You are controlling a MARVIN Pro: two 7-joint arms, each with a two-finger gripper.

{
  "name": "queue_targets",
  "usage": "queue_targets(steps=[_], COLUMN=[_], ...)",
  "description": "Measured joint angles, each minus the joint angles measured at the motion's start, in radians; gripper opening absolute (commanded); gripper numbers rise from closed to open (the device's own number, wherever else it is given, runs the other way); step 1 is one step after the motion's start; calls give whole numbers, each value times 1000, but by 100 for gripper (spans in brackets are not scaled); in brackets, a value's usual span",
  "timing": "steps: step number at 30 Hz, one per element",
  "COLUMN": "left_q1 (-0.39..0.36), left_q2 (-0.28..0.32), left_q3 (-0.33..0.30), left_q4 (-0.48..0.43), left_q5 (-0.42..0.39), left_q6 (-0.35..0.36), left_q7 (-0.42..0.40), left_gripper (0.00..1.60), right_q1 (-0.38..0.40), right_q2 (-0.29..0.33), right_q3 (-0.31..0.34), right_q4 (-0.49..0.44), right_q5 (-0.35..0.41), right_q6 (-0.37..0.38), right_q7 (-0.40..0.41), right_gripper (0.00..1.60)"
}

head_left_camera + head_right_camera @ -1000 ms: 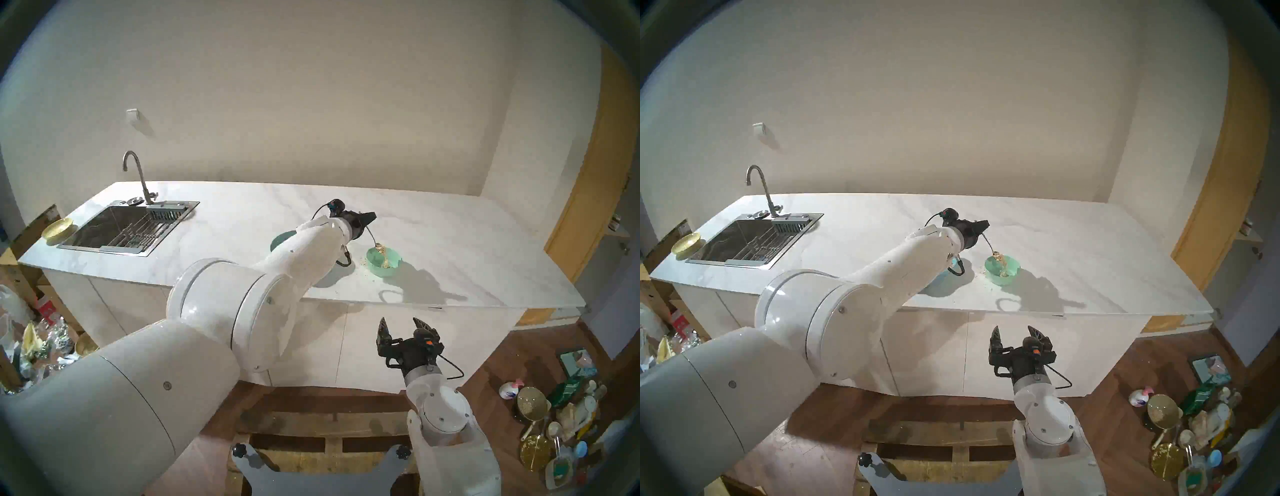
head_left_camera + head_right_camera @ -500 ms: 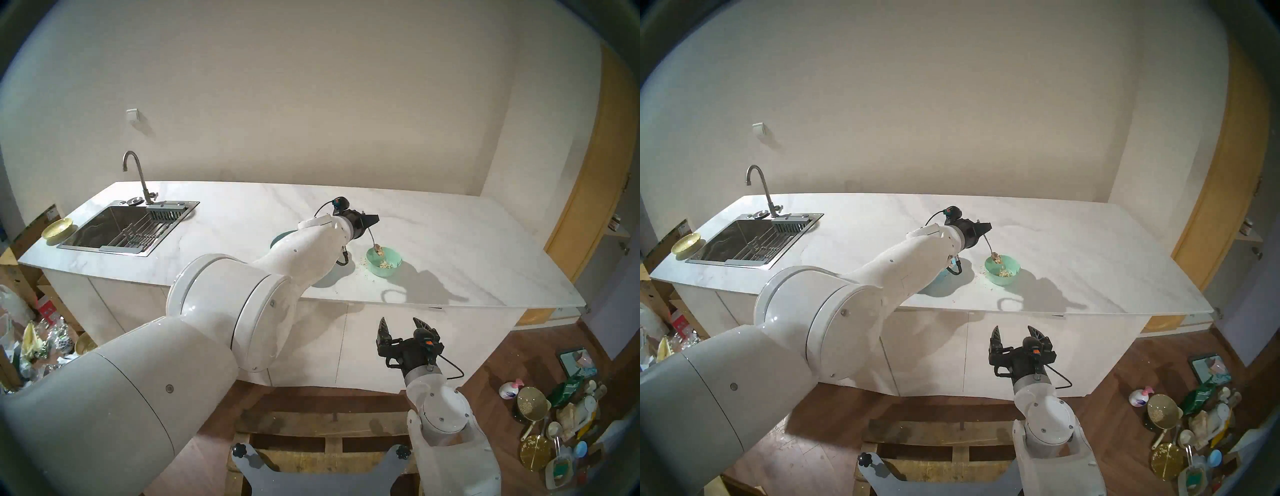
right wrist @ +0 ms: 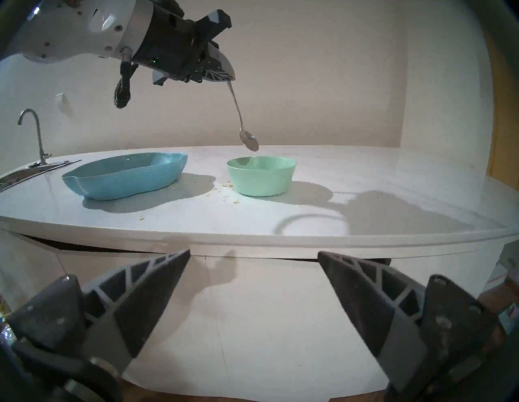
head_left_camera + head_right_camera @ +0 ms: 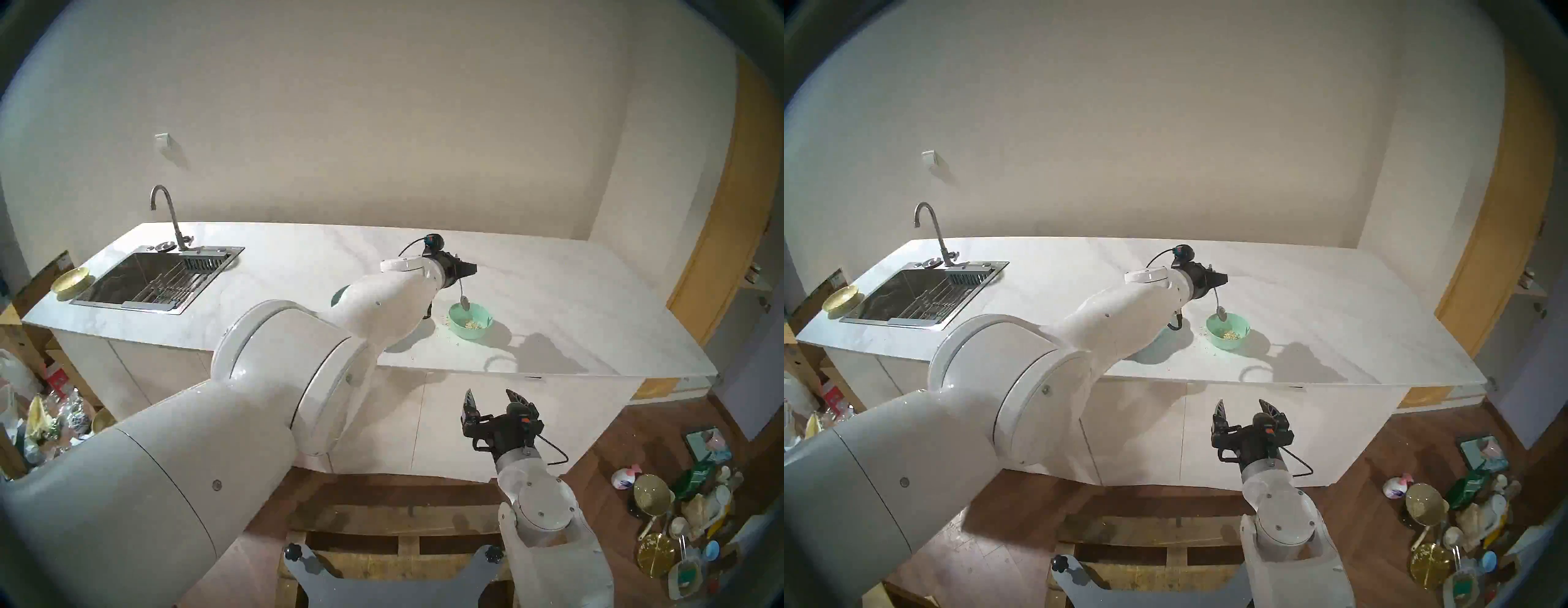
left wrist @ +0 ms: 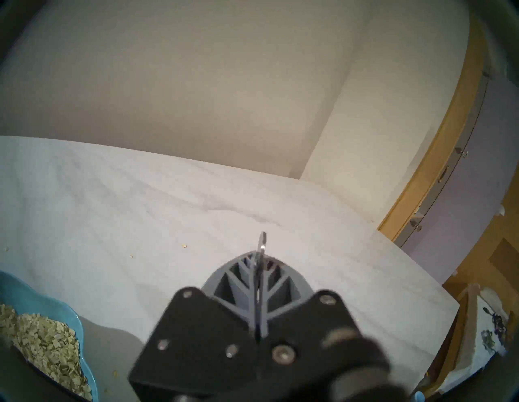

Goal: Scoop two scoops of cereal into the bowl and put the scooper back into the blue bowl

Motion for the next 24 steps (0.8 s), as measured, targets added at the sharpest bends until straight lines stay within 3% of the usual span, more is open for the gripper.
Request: queue_targets(steps=[12, 19, 24], left_q1=[-1, -3, -6], left_q2=[-3, -2, 0], left_q3=[-10, -78, -170], left_q4=[9, 18, 22], left_q5=[-2, -39, -69], left_q6=[-7, 4, 21], left_q7=[32, 54, 75], left_gripper=[0, 0, 0], right_q1=[0, 0, 0], right_q2=[0, 0, 0], right_q3=[0, 0, 0], right_q4=[0, 0, 0], right_q5=[0, 0, 0], right_q6=[0, 0, 0], right_q7=[0, 0, 0], right_gripper=[160, 160, 160])
